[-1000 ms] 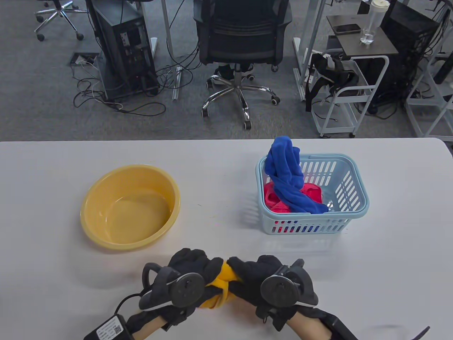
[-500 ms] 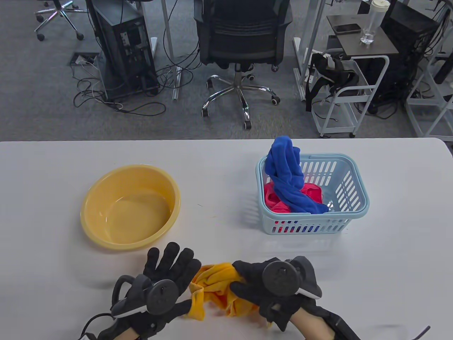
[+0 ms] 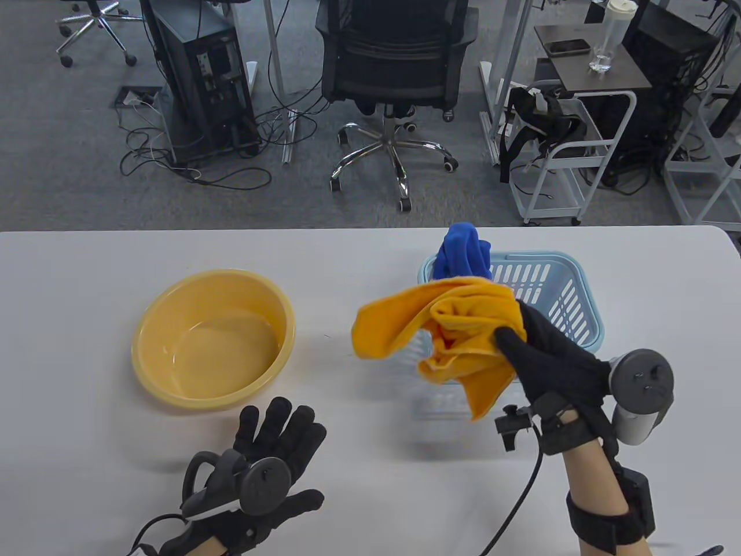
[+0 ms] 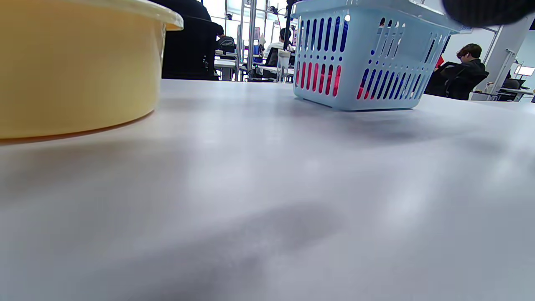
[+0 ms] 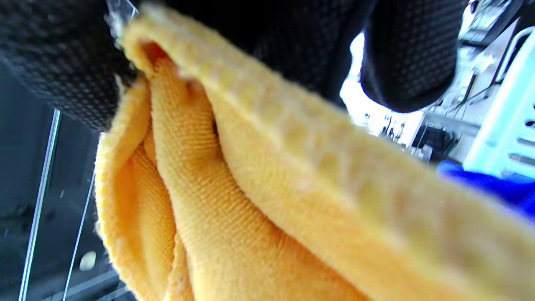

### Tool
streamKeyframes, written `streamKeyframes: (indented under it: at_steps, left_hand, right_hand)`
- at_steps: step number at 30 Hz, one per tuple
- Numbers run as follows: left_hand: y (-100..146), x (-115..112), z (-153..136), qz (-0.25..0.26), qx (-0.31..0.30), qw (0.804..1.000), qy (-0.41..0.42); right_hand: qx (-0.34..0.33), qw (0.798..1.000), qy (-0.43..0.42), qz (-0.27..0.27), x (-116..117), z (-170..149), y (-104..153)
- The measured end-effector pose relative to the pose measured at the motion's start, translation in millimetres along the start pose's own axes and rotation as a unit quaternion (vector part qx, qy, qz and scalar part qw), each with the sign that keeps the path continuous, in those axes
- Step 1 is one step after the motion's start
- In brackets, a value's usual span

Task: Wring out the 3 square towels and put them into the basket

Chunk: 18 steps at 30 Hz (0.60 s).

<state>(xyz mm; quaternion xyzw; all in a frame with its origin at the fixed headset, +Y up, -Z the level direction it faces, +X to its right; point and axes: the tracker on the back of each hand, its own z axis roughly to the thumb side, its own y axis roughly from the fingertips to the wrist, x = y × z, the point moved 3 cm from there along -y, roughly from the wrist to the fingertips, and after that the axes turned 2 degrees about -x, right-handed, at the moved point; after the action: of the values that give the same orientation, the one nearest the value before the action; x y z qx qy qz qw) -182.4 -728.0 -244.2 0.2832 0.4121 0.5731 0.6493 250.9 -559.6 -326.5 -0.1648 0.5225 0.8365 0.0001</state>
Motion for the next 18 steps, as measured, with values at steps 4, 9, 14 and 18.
streamKeyframes:
  at_steps: [4, 9, 14, 18]
  left_hand:
    - [0, 1, -1, 0.001, 0.003, 1.0, 0.002]
    - [-1, 0, -1, 0.001, 0.004, 1.0, 0.001]
    - [-1, 0, -2, -0.001, 0.006, 1.0, 0.0]
    - [-1, 0, -3, -0.002, 0.008, 1.0, 0.001]
  right_hand:
    - [0.004, 0.996, 0.07, -0.047, -13, -7, -24]
    - [0.019, 0.984, 0.171, -0.056, -12, -26, -41]
    - [0.109, 0.936, 0.327, 0.073, 11, -58, -48]
    - [0.004, 0.904, 0.413, 0.111, 33, -41, -21]
